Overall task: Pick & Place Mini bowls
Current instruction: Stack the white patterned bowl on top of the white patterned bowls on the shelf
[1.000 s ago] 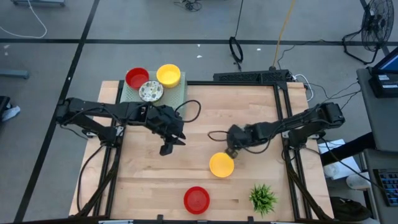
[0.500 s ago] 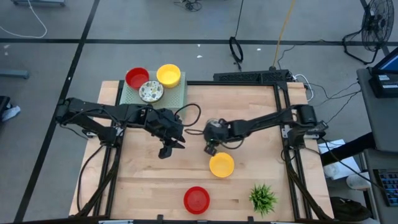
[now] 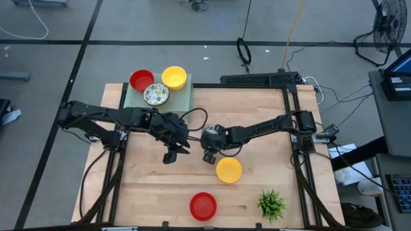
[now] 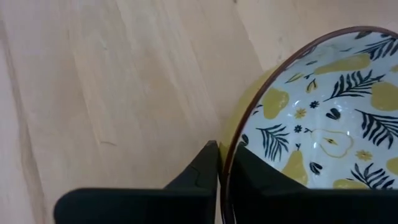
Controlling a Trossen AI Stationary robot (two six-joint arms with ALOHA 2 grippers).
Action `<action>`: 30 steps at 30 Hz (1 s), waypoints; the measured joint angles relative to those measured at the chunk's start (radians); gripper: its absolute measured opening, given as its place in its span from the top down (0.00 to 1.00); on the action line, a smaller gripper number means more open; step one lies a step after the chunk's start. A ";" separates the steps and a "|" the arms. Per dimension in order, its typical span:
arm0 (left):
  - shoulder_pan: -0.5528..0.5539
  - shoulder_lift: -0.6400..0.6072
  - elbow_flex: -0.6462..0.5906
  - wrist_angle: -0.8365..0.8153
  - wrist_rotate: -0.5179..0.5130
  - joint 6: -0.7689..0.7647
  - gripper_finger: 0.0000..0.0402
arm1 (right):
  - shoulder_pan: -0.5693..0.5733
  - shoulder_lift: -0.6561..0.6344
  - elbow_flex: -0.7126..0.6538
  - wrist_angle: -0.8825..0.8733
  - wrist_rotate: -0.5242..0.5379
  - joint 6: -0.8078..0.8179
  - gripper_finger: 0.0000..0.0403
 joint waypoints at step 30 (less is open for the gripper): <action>-0.012 0.001 0.000 -0.022 -0.024 0.065 0.70 | 0.029 -0.461 -0.002 -0.340 -0.114 -0.056 0.60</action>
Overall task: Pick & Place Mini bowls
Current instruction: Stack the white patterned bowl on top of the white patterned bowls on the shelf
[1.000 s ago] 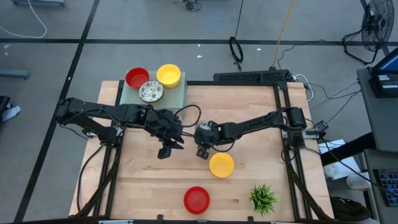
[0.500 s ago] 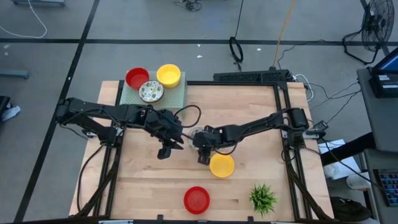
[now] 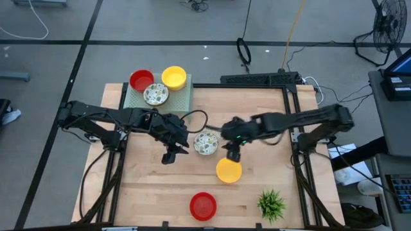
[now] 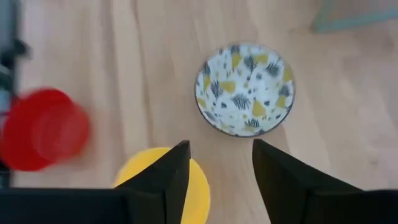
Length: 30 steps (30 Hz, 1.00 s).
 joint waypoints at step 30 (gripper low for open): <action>-0.037 0.439 -0.001 0.158 -0.162 0.207 0.70 | 0.156 -0.867 -0.812 0.508 0.315 0.115 0.60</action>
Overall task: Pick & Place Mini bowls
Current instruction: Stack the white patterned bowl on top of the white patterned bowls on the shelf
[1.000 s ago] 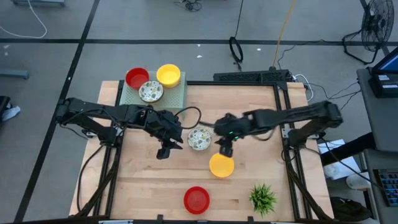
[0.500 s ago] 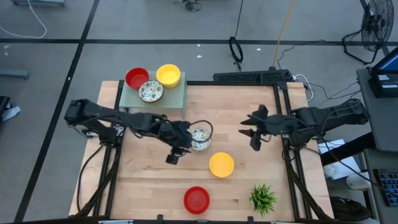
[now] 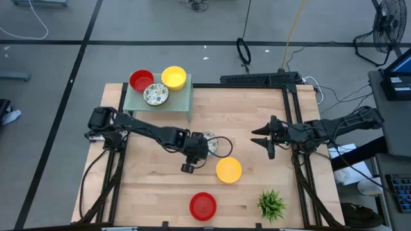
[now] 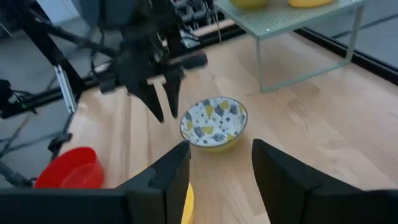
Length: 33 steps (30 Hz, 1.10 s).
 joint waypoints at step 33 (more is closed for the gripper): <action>-0.018 0.052 0.000 0.106 -0.279 0.076 0.70 | 0.000 -0.053 -0.108 0.109 0.001 -0.187 0.60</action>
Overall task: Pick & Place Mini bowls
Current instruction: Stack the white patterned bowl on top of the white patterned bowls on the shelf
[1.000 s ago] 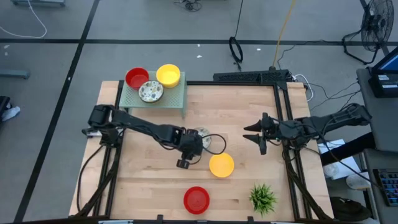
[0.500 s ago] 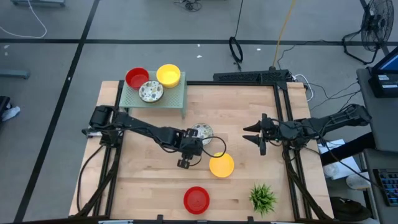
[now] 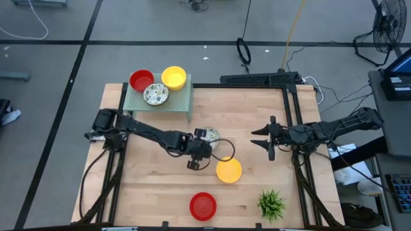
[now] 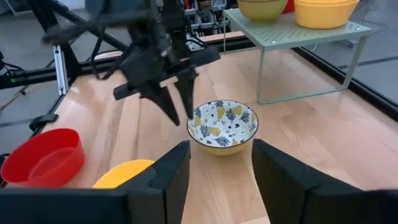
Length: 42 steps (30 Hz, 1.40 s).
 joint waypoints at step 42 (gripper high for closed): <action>0.114 -0.003 -0.077 0.047 0.189 0.096 0.95 | 0.000 0.000 -0.353 0.639 -0.001 -0.036 0.60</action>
